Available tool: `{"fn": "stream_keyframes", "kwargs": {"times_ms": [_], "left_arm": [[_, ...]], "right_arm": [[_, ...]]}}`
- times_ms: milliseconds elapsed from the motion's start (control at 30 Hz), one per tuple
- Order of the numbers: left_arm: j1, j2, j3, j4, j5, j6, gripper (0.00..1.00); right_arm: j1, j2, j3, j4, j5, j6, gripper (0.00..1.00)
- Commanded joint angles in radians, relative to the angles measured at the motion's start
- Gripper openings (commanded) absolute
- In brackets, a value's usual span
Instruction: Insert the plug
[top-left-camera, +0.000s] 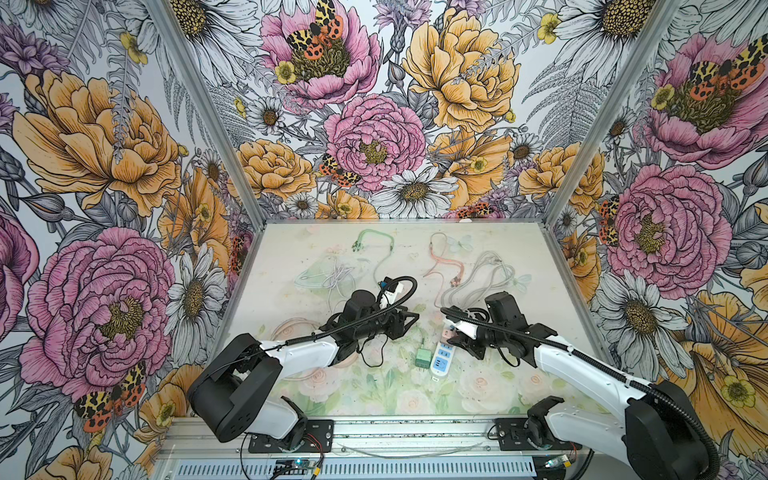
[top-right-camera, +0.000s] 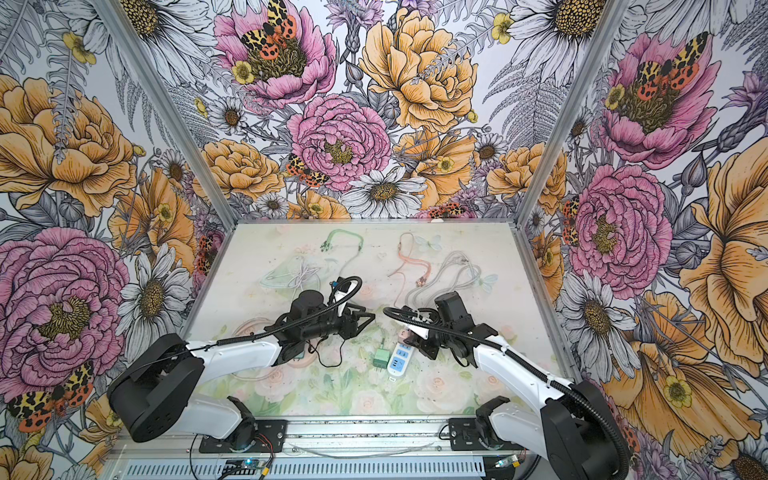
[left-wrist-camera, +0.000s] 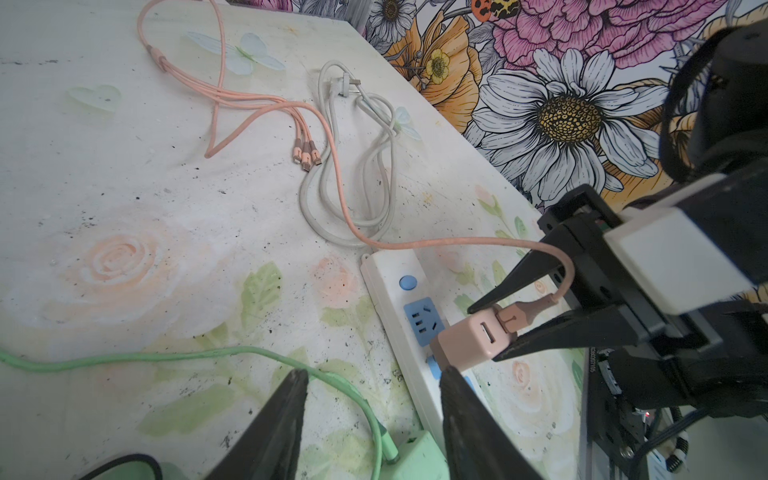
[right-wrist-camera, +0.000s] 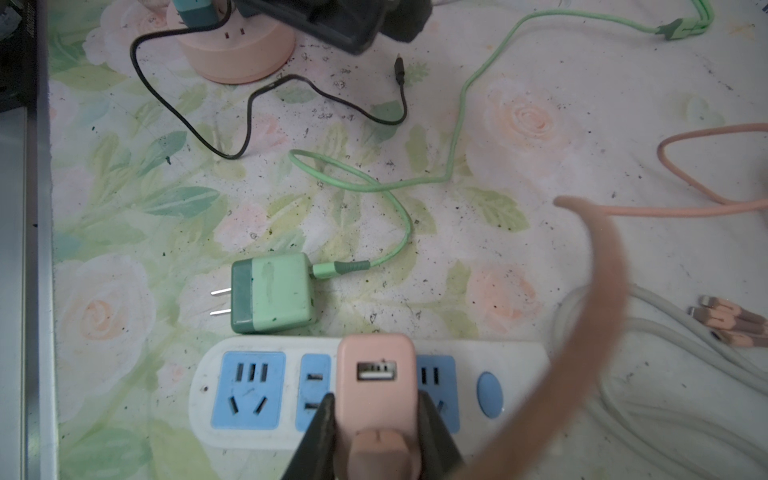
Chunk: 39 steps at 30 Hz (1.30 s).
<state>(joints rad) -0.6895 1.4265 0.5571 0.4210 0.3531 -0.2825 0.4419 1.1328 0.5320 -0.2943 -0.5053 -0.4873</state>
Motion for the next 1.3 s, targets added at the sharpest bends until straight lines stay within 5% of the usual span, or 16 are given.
{"fn": "stream_keyframes", "kwargs": {"times_ms": [0,600,933,1267], "left_arm": [[0.007,-0.026,-0.01,0.036,0.011,-0.005,0.54],[-0.007,-0.057,-0.004,0.027,0.026,-0.019,0.53],[-0.022,-0.085,-0.014,0.016,0.014,-0.017,0.53],[-0.037,-0.051,0.004,0.007,0.012,-0.012,0.53]], "right_arm": [[0.003,-0.006,-0.025,-0.008,0.026,-0.008,0.0],[0.011,-0.111,-0.03,-0.106,0.051,-0.01,0.0],[0.012,-0.006,-0.022,-0.067,-0.002,-0.006,0.0],[0.008,-0.088,-0.045,0.001,0.017,0.027,0.0]]}}
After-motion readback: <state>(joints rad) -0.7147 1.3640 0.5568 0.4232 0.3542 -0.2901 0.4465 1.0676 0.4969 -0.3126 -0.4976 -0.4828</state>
